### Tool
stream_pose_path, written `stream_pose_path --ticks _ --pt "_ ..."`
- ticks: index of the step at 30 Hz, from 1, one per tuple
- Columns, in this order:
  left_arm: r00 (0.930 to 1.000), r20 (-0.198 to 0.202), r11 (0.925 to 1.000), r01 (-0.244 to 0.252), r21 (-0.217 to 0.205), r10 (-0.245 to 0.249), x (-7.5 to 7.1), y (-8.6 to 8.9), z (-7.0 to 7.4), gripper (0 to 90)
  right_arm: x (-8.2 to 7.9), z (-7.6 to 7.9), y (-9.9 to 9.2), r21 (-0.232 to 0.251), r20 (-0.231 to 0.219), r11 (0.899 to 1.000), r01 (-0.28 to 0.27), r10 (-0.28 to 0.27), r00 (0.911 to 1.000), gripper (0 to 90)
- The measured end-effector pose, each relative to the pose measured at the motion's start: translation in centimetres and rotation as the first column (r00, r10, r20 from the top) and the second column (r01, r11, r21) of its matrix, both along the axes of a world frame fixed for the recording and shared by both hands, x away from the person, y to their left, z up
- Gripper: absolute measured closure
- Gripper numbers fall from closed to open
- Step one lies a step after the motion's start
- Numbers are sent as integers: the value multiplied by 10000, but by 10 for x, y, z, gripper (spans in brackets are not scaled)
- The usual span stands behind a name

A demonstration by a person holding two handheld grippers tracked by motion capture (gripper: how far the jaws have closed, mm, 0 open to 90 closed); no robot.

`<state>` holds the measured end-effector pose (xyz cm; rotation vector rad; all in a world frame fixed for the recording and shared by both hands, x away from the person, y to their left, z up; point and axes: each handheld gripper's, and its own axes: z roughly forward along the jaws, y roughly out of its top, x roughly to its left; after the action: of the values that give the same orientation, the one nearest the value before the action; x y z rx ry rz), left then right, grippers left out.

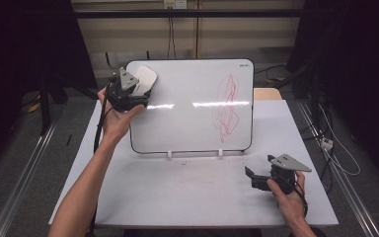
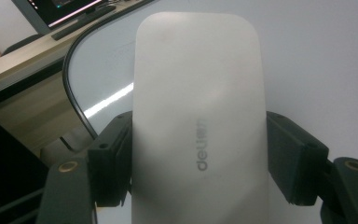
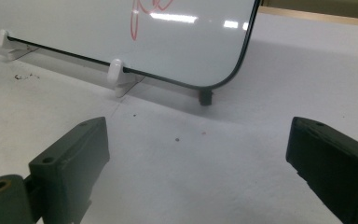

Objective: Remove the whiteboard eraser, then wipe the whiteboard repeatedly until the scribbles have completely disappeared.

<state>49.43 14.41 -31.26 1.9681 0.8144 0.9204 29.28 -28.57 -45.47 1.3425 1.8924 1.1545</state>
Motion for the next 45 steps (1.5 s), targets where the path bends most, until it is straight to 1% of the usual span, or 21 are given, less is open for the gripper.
stream_pose_path --ticks 2,6,9,11,14,17,22,26,30,34,37,38,40,42,45 --pt "9999 -65 9998 81 -156 -82 -1 1 0 313 1 0 0 -22 8 10000 -17 17 10000 59" --pt "9995 202 9988 265 -423 -257 -9 0 8 313 1 0 1 1 -2 10000 -32 32 10000 59" --pt "9991 253 9983 359 -463 -348 -14 -1 11 312 2 0 2 -5 -15 10000 -40 40 10000 59" --pt "9991 274 9975 340 -620 -324 -15 0 11 312 3 0 2 36 -38 10000 -36 36 10000 59" --pt "9992 220 9940 344 -1039 -323 -17 2 12 312 4 0 2 74 -26 10000 -17 17 10000 59" --pt "9991 199 9921 391 -1189 -370 -19 2 14 312 4 0 2 88 -56 10000 -11 12 10000 59" --pt "9987 310 9889 452 -1416 -412 -27 1 12 312 4 0 2 88 -65 10000 -27 28 10000 59" --pt "9989 213 9884 447 -1452 -421 -33 2 7 312 4 0 3 57 -37 10000 -45 45 10000 59" --pt "9991 194 9858 397 -1631 -370 -39 3 1 311 2 0 3 61 -18 9999 -111 111 9999 59" --pt "9989 217 9848 446 -1681 -415 -45 2 -2 311 0 1 2 96 10 9999 -78 78 10000 59" --pt "9983 177 9854 575 -1601 -554 -49 0 -5 312 1 1 1 38 77 10000 -90 89 9999 59" --pt "9979 180 9857 644 -1560 -623 -50 -1 -6 311 1 1 2 45 36 9999 -111 111 9999 59" --pt "9978 140 9843 659 -1640 -645 -53 -2 -9 312 2 1 2 18 51 9999 -142 142 9999 59" --pt "9973 107 9868 739 -1438 -732 -53 -5 -9 312 2 0 3 2 32 9999 -127 127 9999 60" --pt "9962 85 9849 867 -1497 -864 -57 -7 -10 311 1 1 3 9 61 9999 -118 118 9999 59"
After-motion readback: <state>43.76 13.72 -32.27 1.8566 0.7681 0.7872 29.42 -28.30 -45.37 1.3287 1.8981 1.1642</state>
